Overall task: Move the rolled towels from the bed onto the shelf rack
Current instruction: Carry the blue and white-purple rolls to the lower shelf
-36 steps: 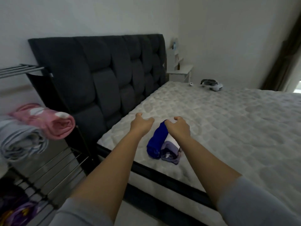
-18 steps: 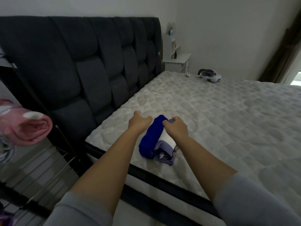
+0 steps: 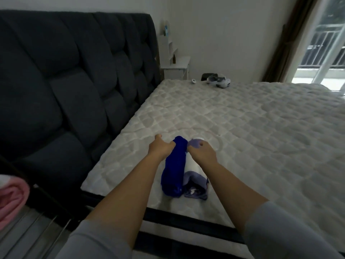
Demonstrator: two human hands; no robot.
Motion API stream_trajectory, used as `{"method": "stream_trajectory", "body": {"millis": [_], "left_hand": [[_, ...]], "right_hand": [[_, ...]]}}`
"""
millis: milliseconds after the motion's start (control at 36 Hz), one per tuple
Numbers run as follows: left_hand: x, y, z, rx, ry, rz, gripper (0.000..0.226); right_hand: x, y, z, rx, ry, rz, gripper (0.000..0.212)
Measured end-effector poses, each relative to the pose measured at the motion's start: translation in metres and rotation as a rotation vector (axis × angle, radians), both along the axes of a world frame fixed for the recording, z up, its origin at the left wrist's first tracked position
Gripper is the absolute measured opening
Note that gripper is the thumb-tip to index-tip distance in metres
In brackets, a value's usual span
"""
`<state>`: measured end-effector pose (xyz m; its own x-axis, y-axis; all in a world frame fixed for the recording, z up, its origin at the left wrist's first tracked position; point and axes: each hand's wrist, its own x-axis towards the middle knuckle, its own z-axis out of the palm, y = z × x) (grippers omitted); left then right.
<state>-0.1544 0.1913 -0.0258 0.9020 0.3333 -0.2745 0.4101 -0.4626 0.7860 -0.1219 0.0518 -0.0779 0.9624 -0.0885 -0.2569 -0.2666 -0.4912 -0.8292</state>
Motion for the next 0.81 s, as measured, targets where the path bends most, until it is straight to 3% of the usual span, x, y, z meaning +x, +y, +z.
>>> {"method": "stream_trajectory", "body": {"millis": [56, 167, 389, 639, 806], "left_hand": [[0.011, 0.007, -0.008, 0.013, 0.024, -0.037, 0.075], [0.029, 0.013, -0.029, 0.019, 0.091, -0.096, 0.076], [0.064, 0.008, -0.071, 0.015, 0.191, -0.159, 0.08], [0.103, 0.004, -0.145, -0.002, 0.368, -0.169, 0.091], [0.136, 0.011, -0.202, 0.083, 0.513, -0.169, 0.112]], "right_hand": [[-0.004, 0.007, 0.0, 0.023, 0.027, -0.029, 0.045], [-0.007, 0.013, -0.004, 0.01, 0.066, -0.091, 0.08], [0.012, 0.008, -0.031, -0.109, 0.225, -0.055, 0.08], [0.06, 0.007, -0.09, -0.101, 0.413, -0.063, 0.088], [0.093, 0.014, -0.142, -0.096, 0.475, -0.178, 0.113]]}}
